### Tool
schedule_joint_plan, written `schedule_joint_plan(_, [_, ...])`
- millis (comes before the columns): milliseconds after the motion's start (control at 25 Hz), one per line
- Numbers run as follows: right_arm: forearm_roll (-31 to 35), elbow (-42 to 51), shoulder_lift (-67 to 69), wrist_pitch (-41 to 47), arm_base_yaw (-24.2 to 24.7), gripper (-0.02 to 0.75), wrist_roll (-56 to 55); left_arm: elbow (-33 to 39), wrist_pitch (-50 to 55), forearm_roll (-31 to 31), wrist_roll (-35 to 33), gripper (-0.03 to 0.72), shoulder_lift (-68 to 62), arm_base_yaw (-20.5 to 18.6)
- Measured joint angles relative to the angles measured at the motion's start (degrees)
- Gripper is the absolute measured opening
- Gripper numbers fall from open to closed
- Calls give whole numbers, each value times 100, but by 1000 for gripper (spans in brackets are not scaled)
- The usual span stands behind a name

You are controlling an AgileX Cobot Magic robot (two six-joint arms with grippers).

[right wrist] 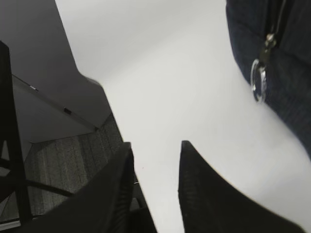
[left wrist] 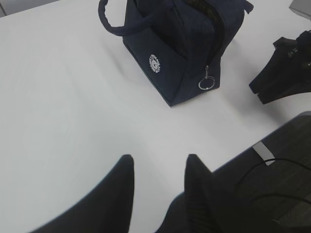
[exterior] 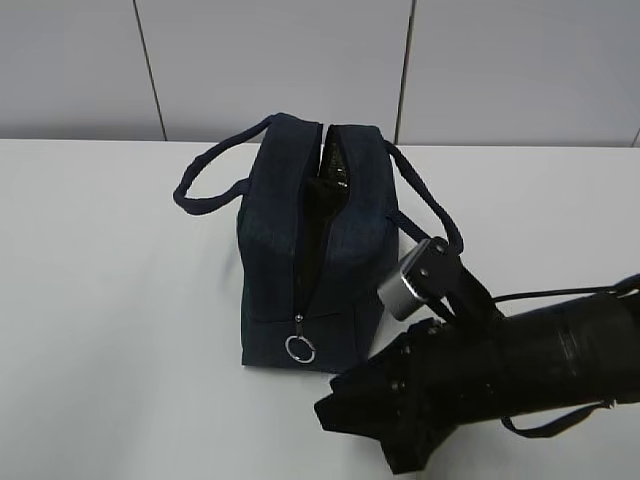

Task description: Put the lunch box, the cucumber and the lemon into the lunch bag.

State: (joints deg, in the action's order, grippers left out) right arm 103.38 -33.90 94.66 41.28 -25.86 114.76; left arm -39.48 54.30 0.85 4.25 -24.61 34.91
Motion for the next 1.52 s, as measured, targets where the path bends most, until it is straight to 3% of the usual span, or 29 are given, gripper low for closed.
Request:
schedule_joint_plan(600, [22, -570, 677, -759, 0, 243, 141, 0, -231, 0, 22, 238, -48, 0])
schedule_joint_plan(1520, [35, -1212, 1199, -579, 0, 244, 153, 0, -321, -148, 221, 238, -60, 0])
